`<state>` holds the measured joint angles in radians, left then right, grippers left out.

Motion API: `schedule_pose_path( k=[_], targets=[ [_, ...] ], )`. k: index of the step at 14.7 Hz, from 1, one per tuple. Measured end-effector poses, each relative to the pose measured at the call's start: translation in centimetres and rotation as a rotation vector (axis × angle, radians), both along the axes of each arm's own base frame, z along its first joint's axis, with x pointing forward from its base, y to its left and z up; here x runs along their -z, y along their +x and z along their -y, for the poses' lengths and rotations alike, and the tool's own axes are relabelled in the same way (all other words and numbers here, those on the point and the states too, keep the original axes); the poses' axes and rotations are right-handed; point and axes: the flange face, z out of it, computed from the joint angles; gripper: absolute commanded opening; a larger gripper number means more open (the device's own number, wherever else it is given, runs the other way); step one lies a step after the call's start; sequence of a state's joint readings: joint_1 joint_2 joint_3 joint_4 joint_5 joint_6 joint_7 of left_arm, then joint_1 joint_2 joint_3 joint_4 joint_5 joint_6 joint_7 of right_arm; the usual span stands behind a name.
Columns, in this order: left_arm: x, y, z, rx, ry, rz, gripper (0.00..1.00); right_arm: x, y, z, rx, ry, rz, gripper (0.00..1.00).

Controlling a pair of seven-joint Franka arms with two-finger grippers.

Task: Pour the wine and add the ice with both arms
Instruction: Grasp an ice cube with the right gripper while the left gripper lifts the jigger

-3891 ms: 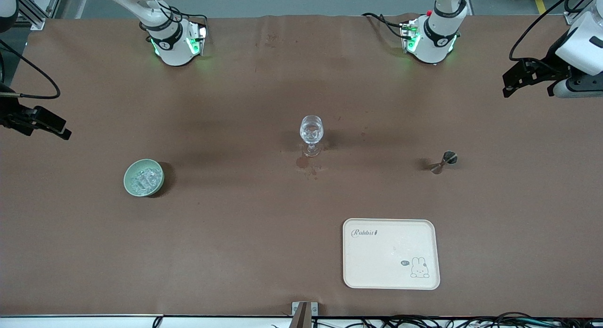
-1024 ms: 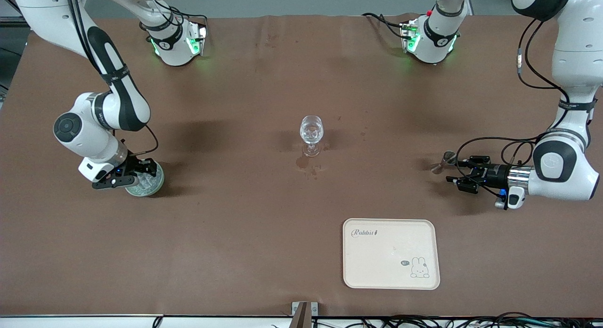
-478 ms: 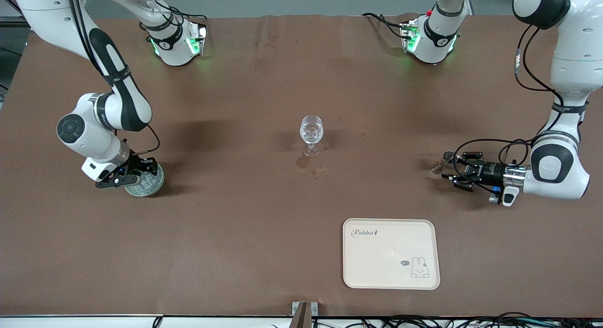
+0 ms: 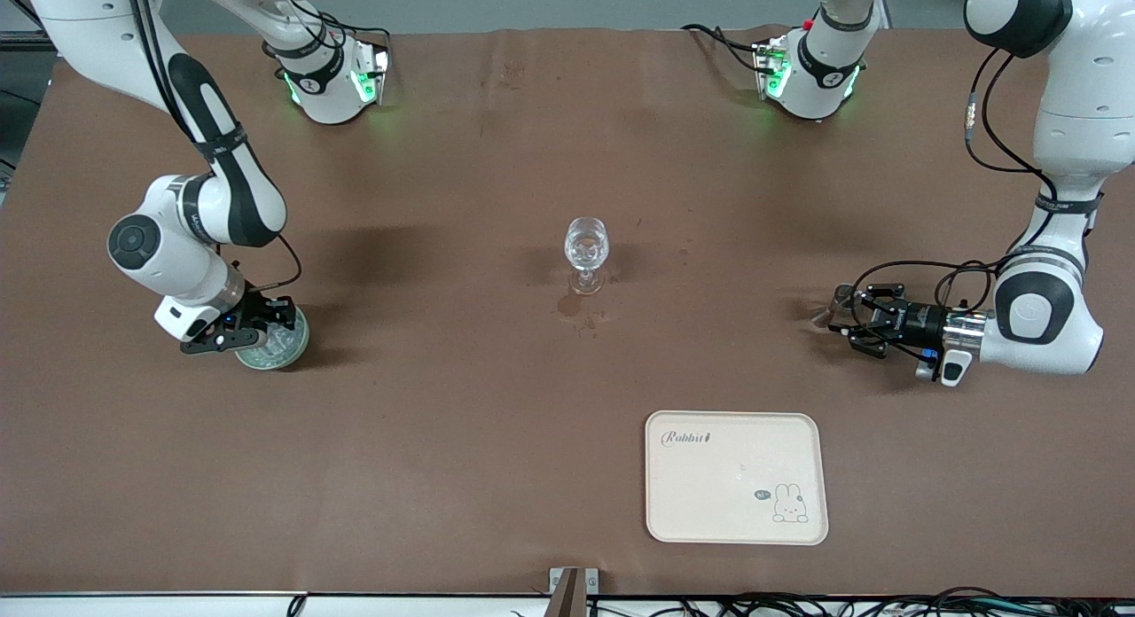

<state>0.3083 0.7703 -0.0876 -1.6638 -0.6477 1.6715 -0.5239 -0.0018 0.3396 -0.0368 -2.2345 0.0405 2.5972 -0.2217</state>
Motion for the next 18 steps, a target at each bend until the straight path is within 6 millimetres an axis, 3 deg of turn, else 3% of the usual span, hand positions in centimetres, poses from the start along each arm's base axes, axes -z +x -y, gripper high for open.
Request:
schedule_pose_path(
  k=[11, 15, 18],
  targets=[
    [1.2, -0.5, 0.4, 0.007, -0.022, -0.032, 0.47, -0.1, 0.1, 0.0, -0.001, -0.001, 0.01, 0.42],
    [1.0, -0.5, 0.4, 0.01, -0.027, -0.033, 0.33, -0.1, 0.2, 0.0, -0.002, -0.001, 0.015, 0.38],
    [1.0, -0.5, 0.4, 0.009, -0.028, -0.033, 0.14, 0.0, 0.1, 0.0, -0.002, -0.001, 0.014, 0.38]
  ],
)
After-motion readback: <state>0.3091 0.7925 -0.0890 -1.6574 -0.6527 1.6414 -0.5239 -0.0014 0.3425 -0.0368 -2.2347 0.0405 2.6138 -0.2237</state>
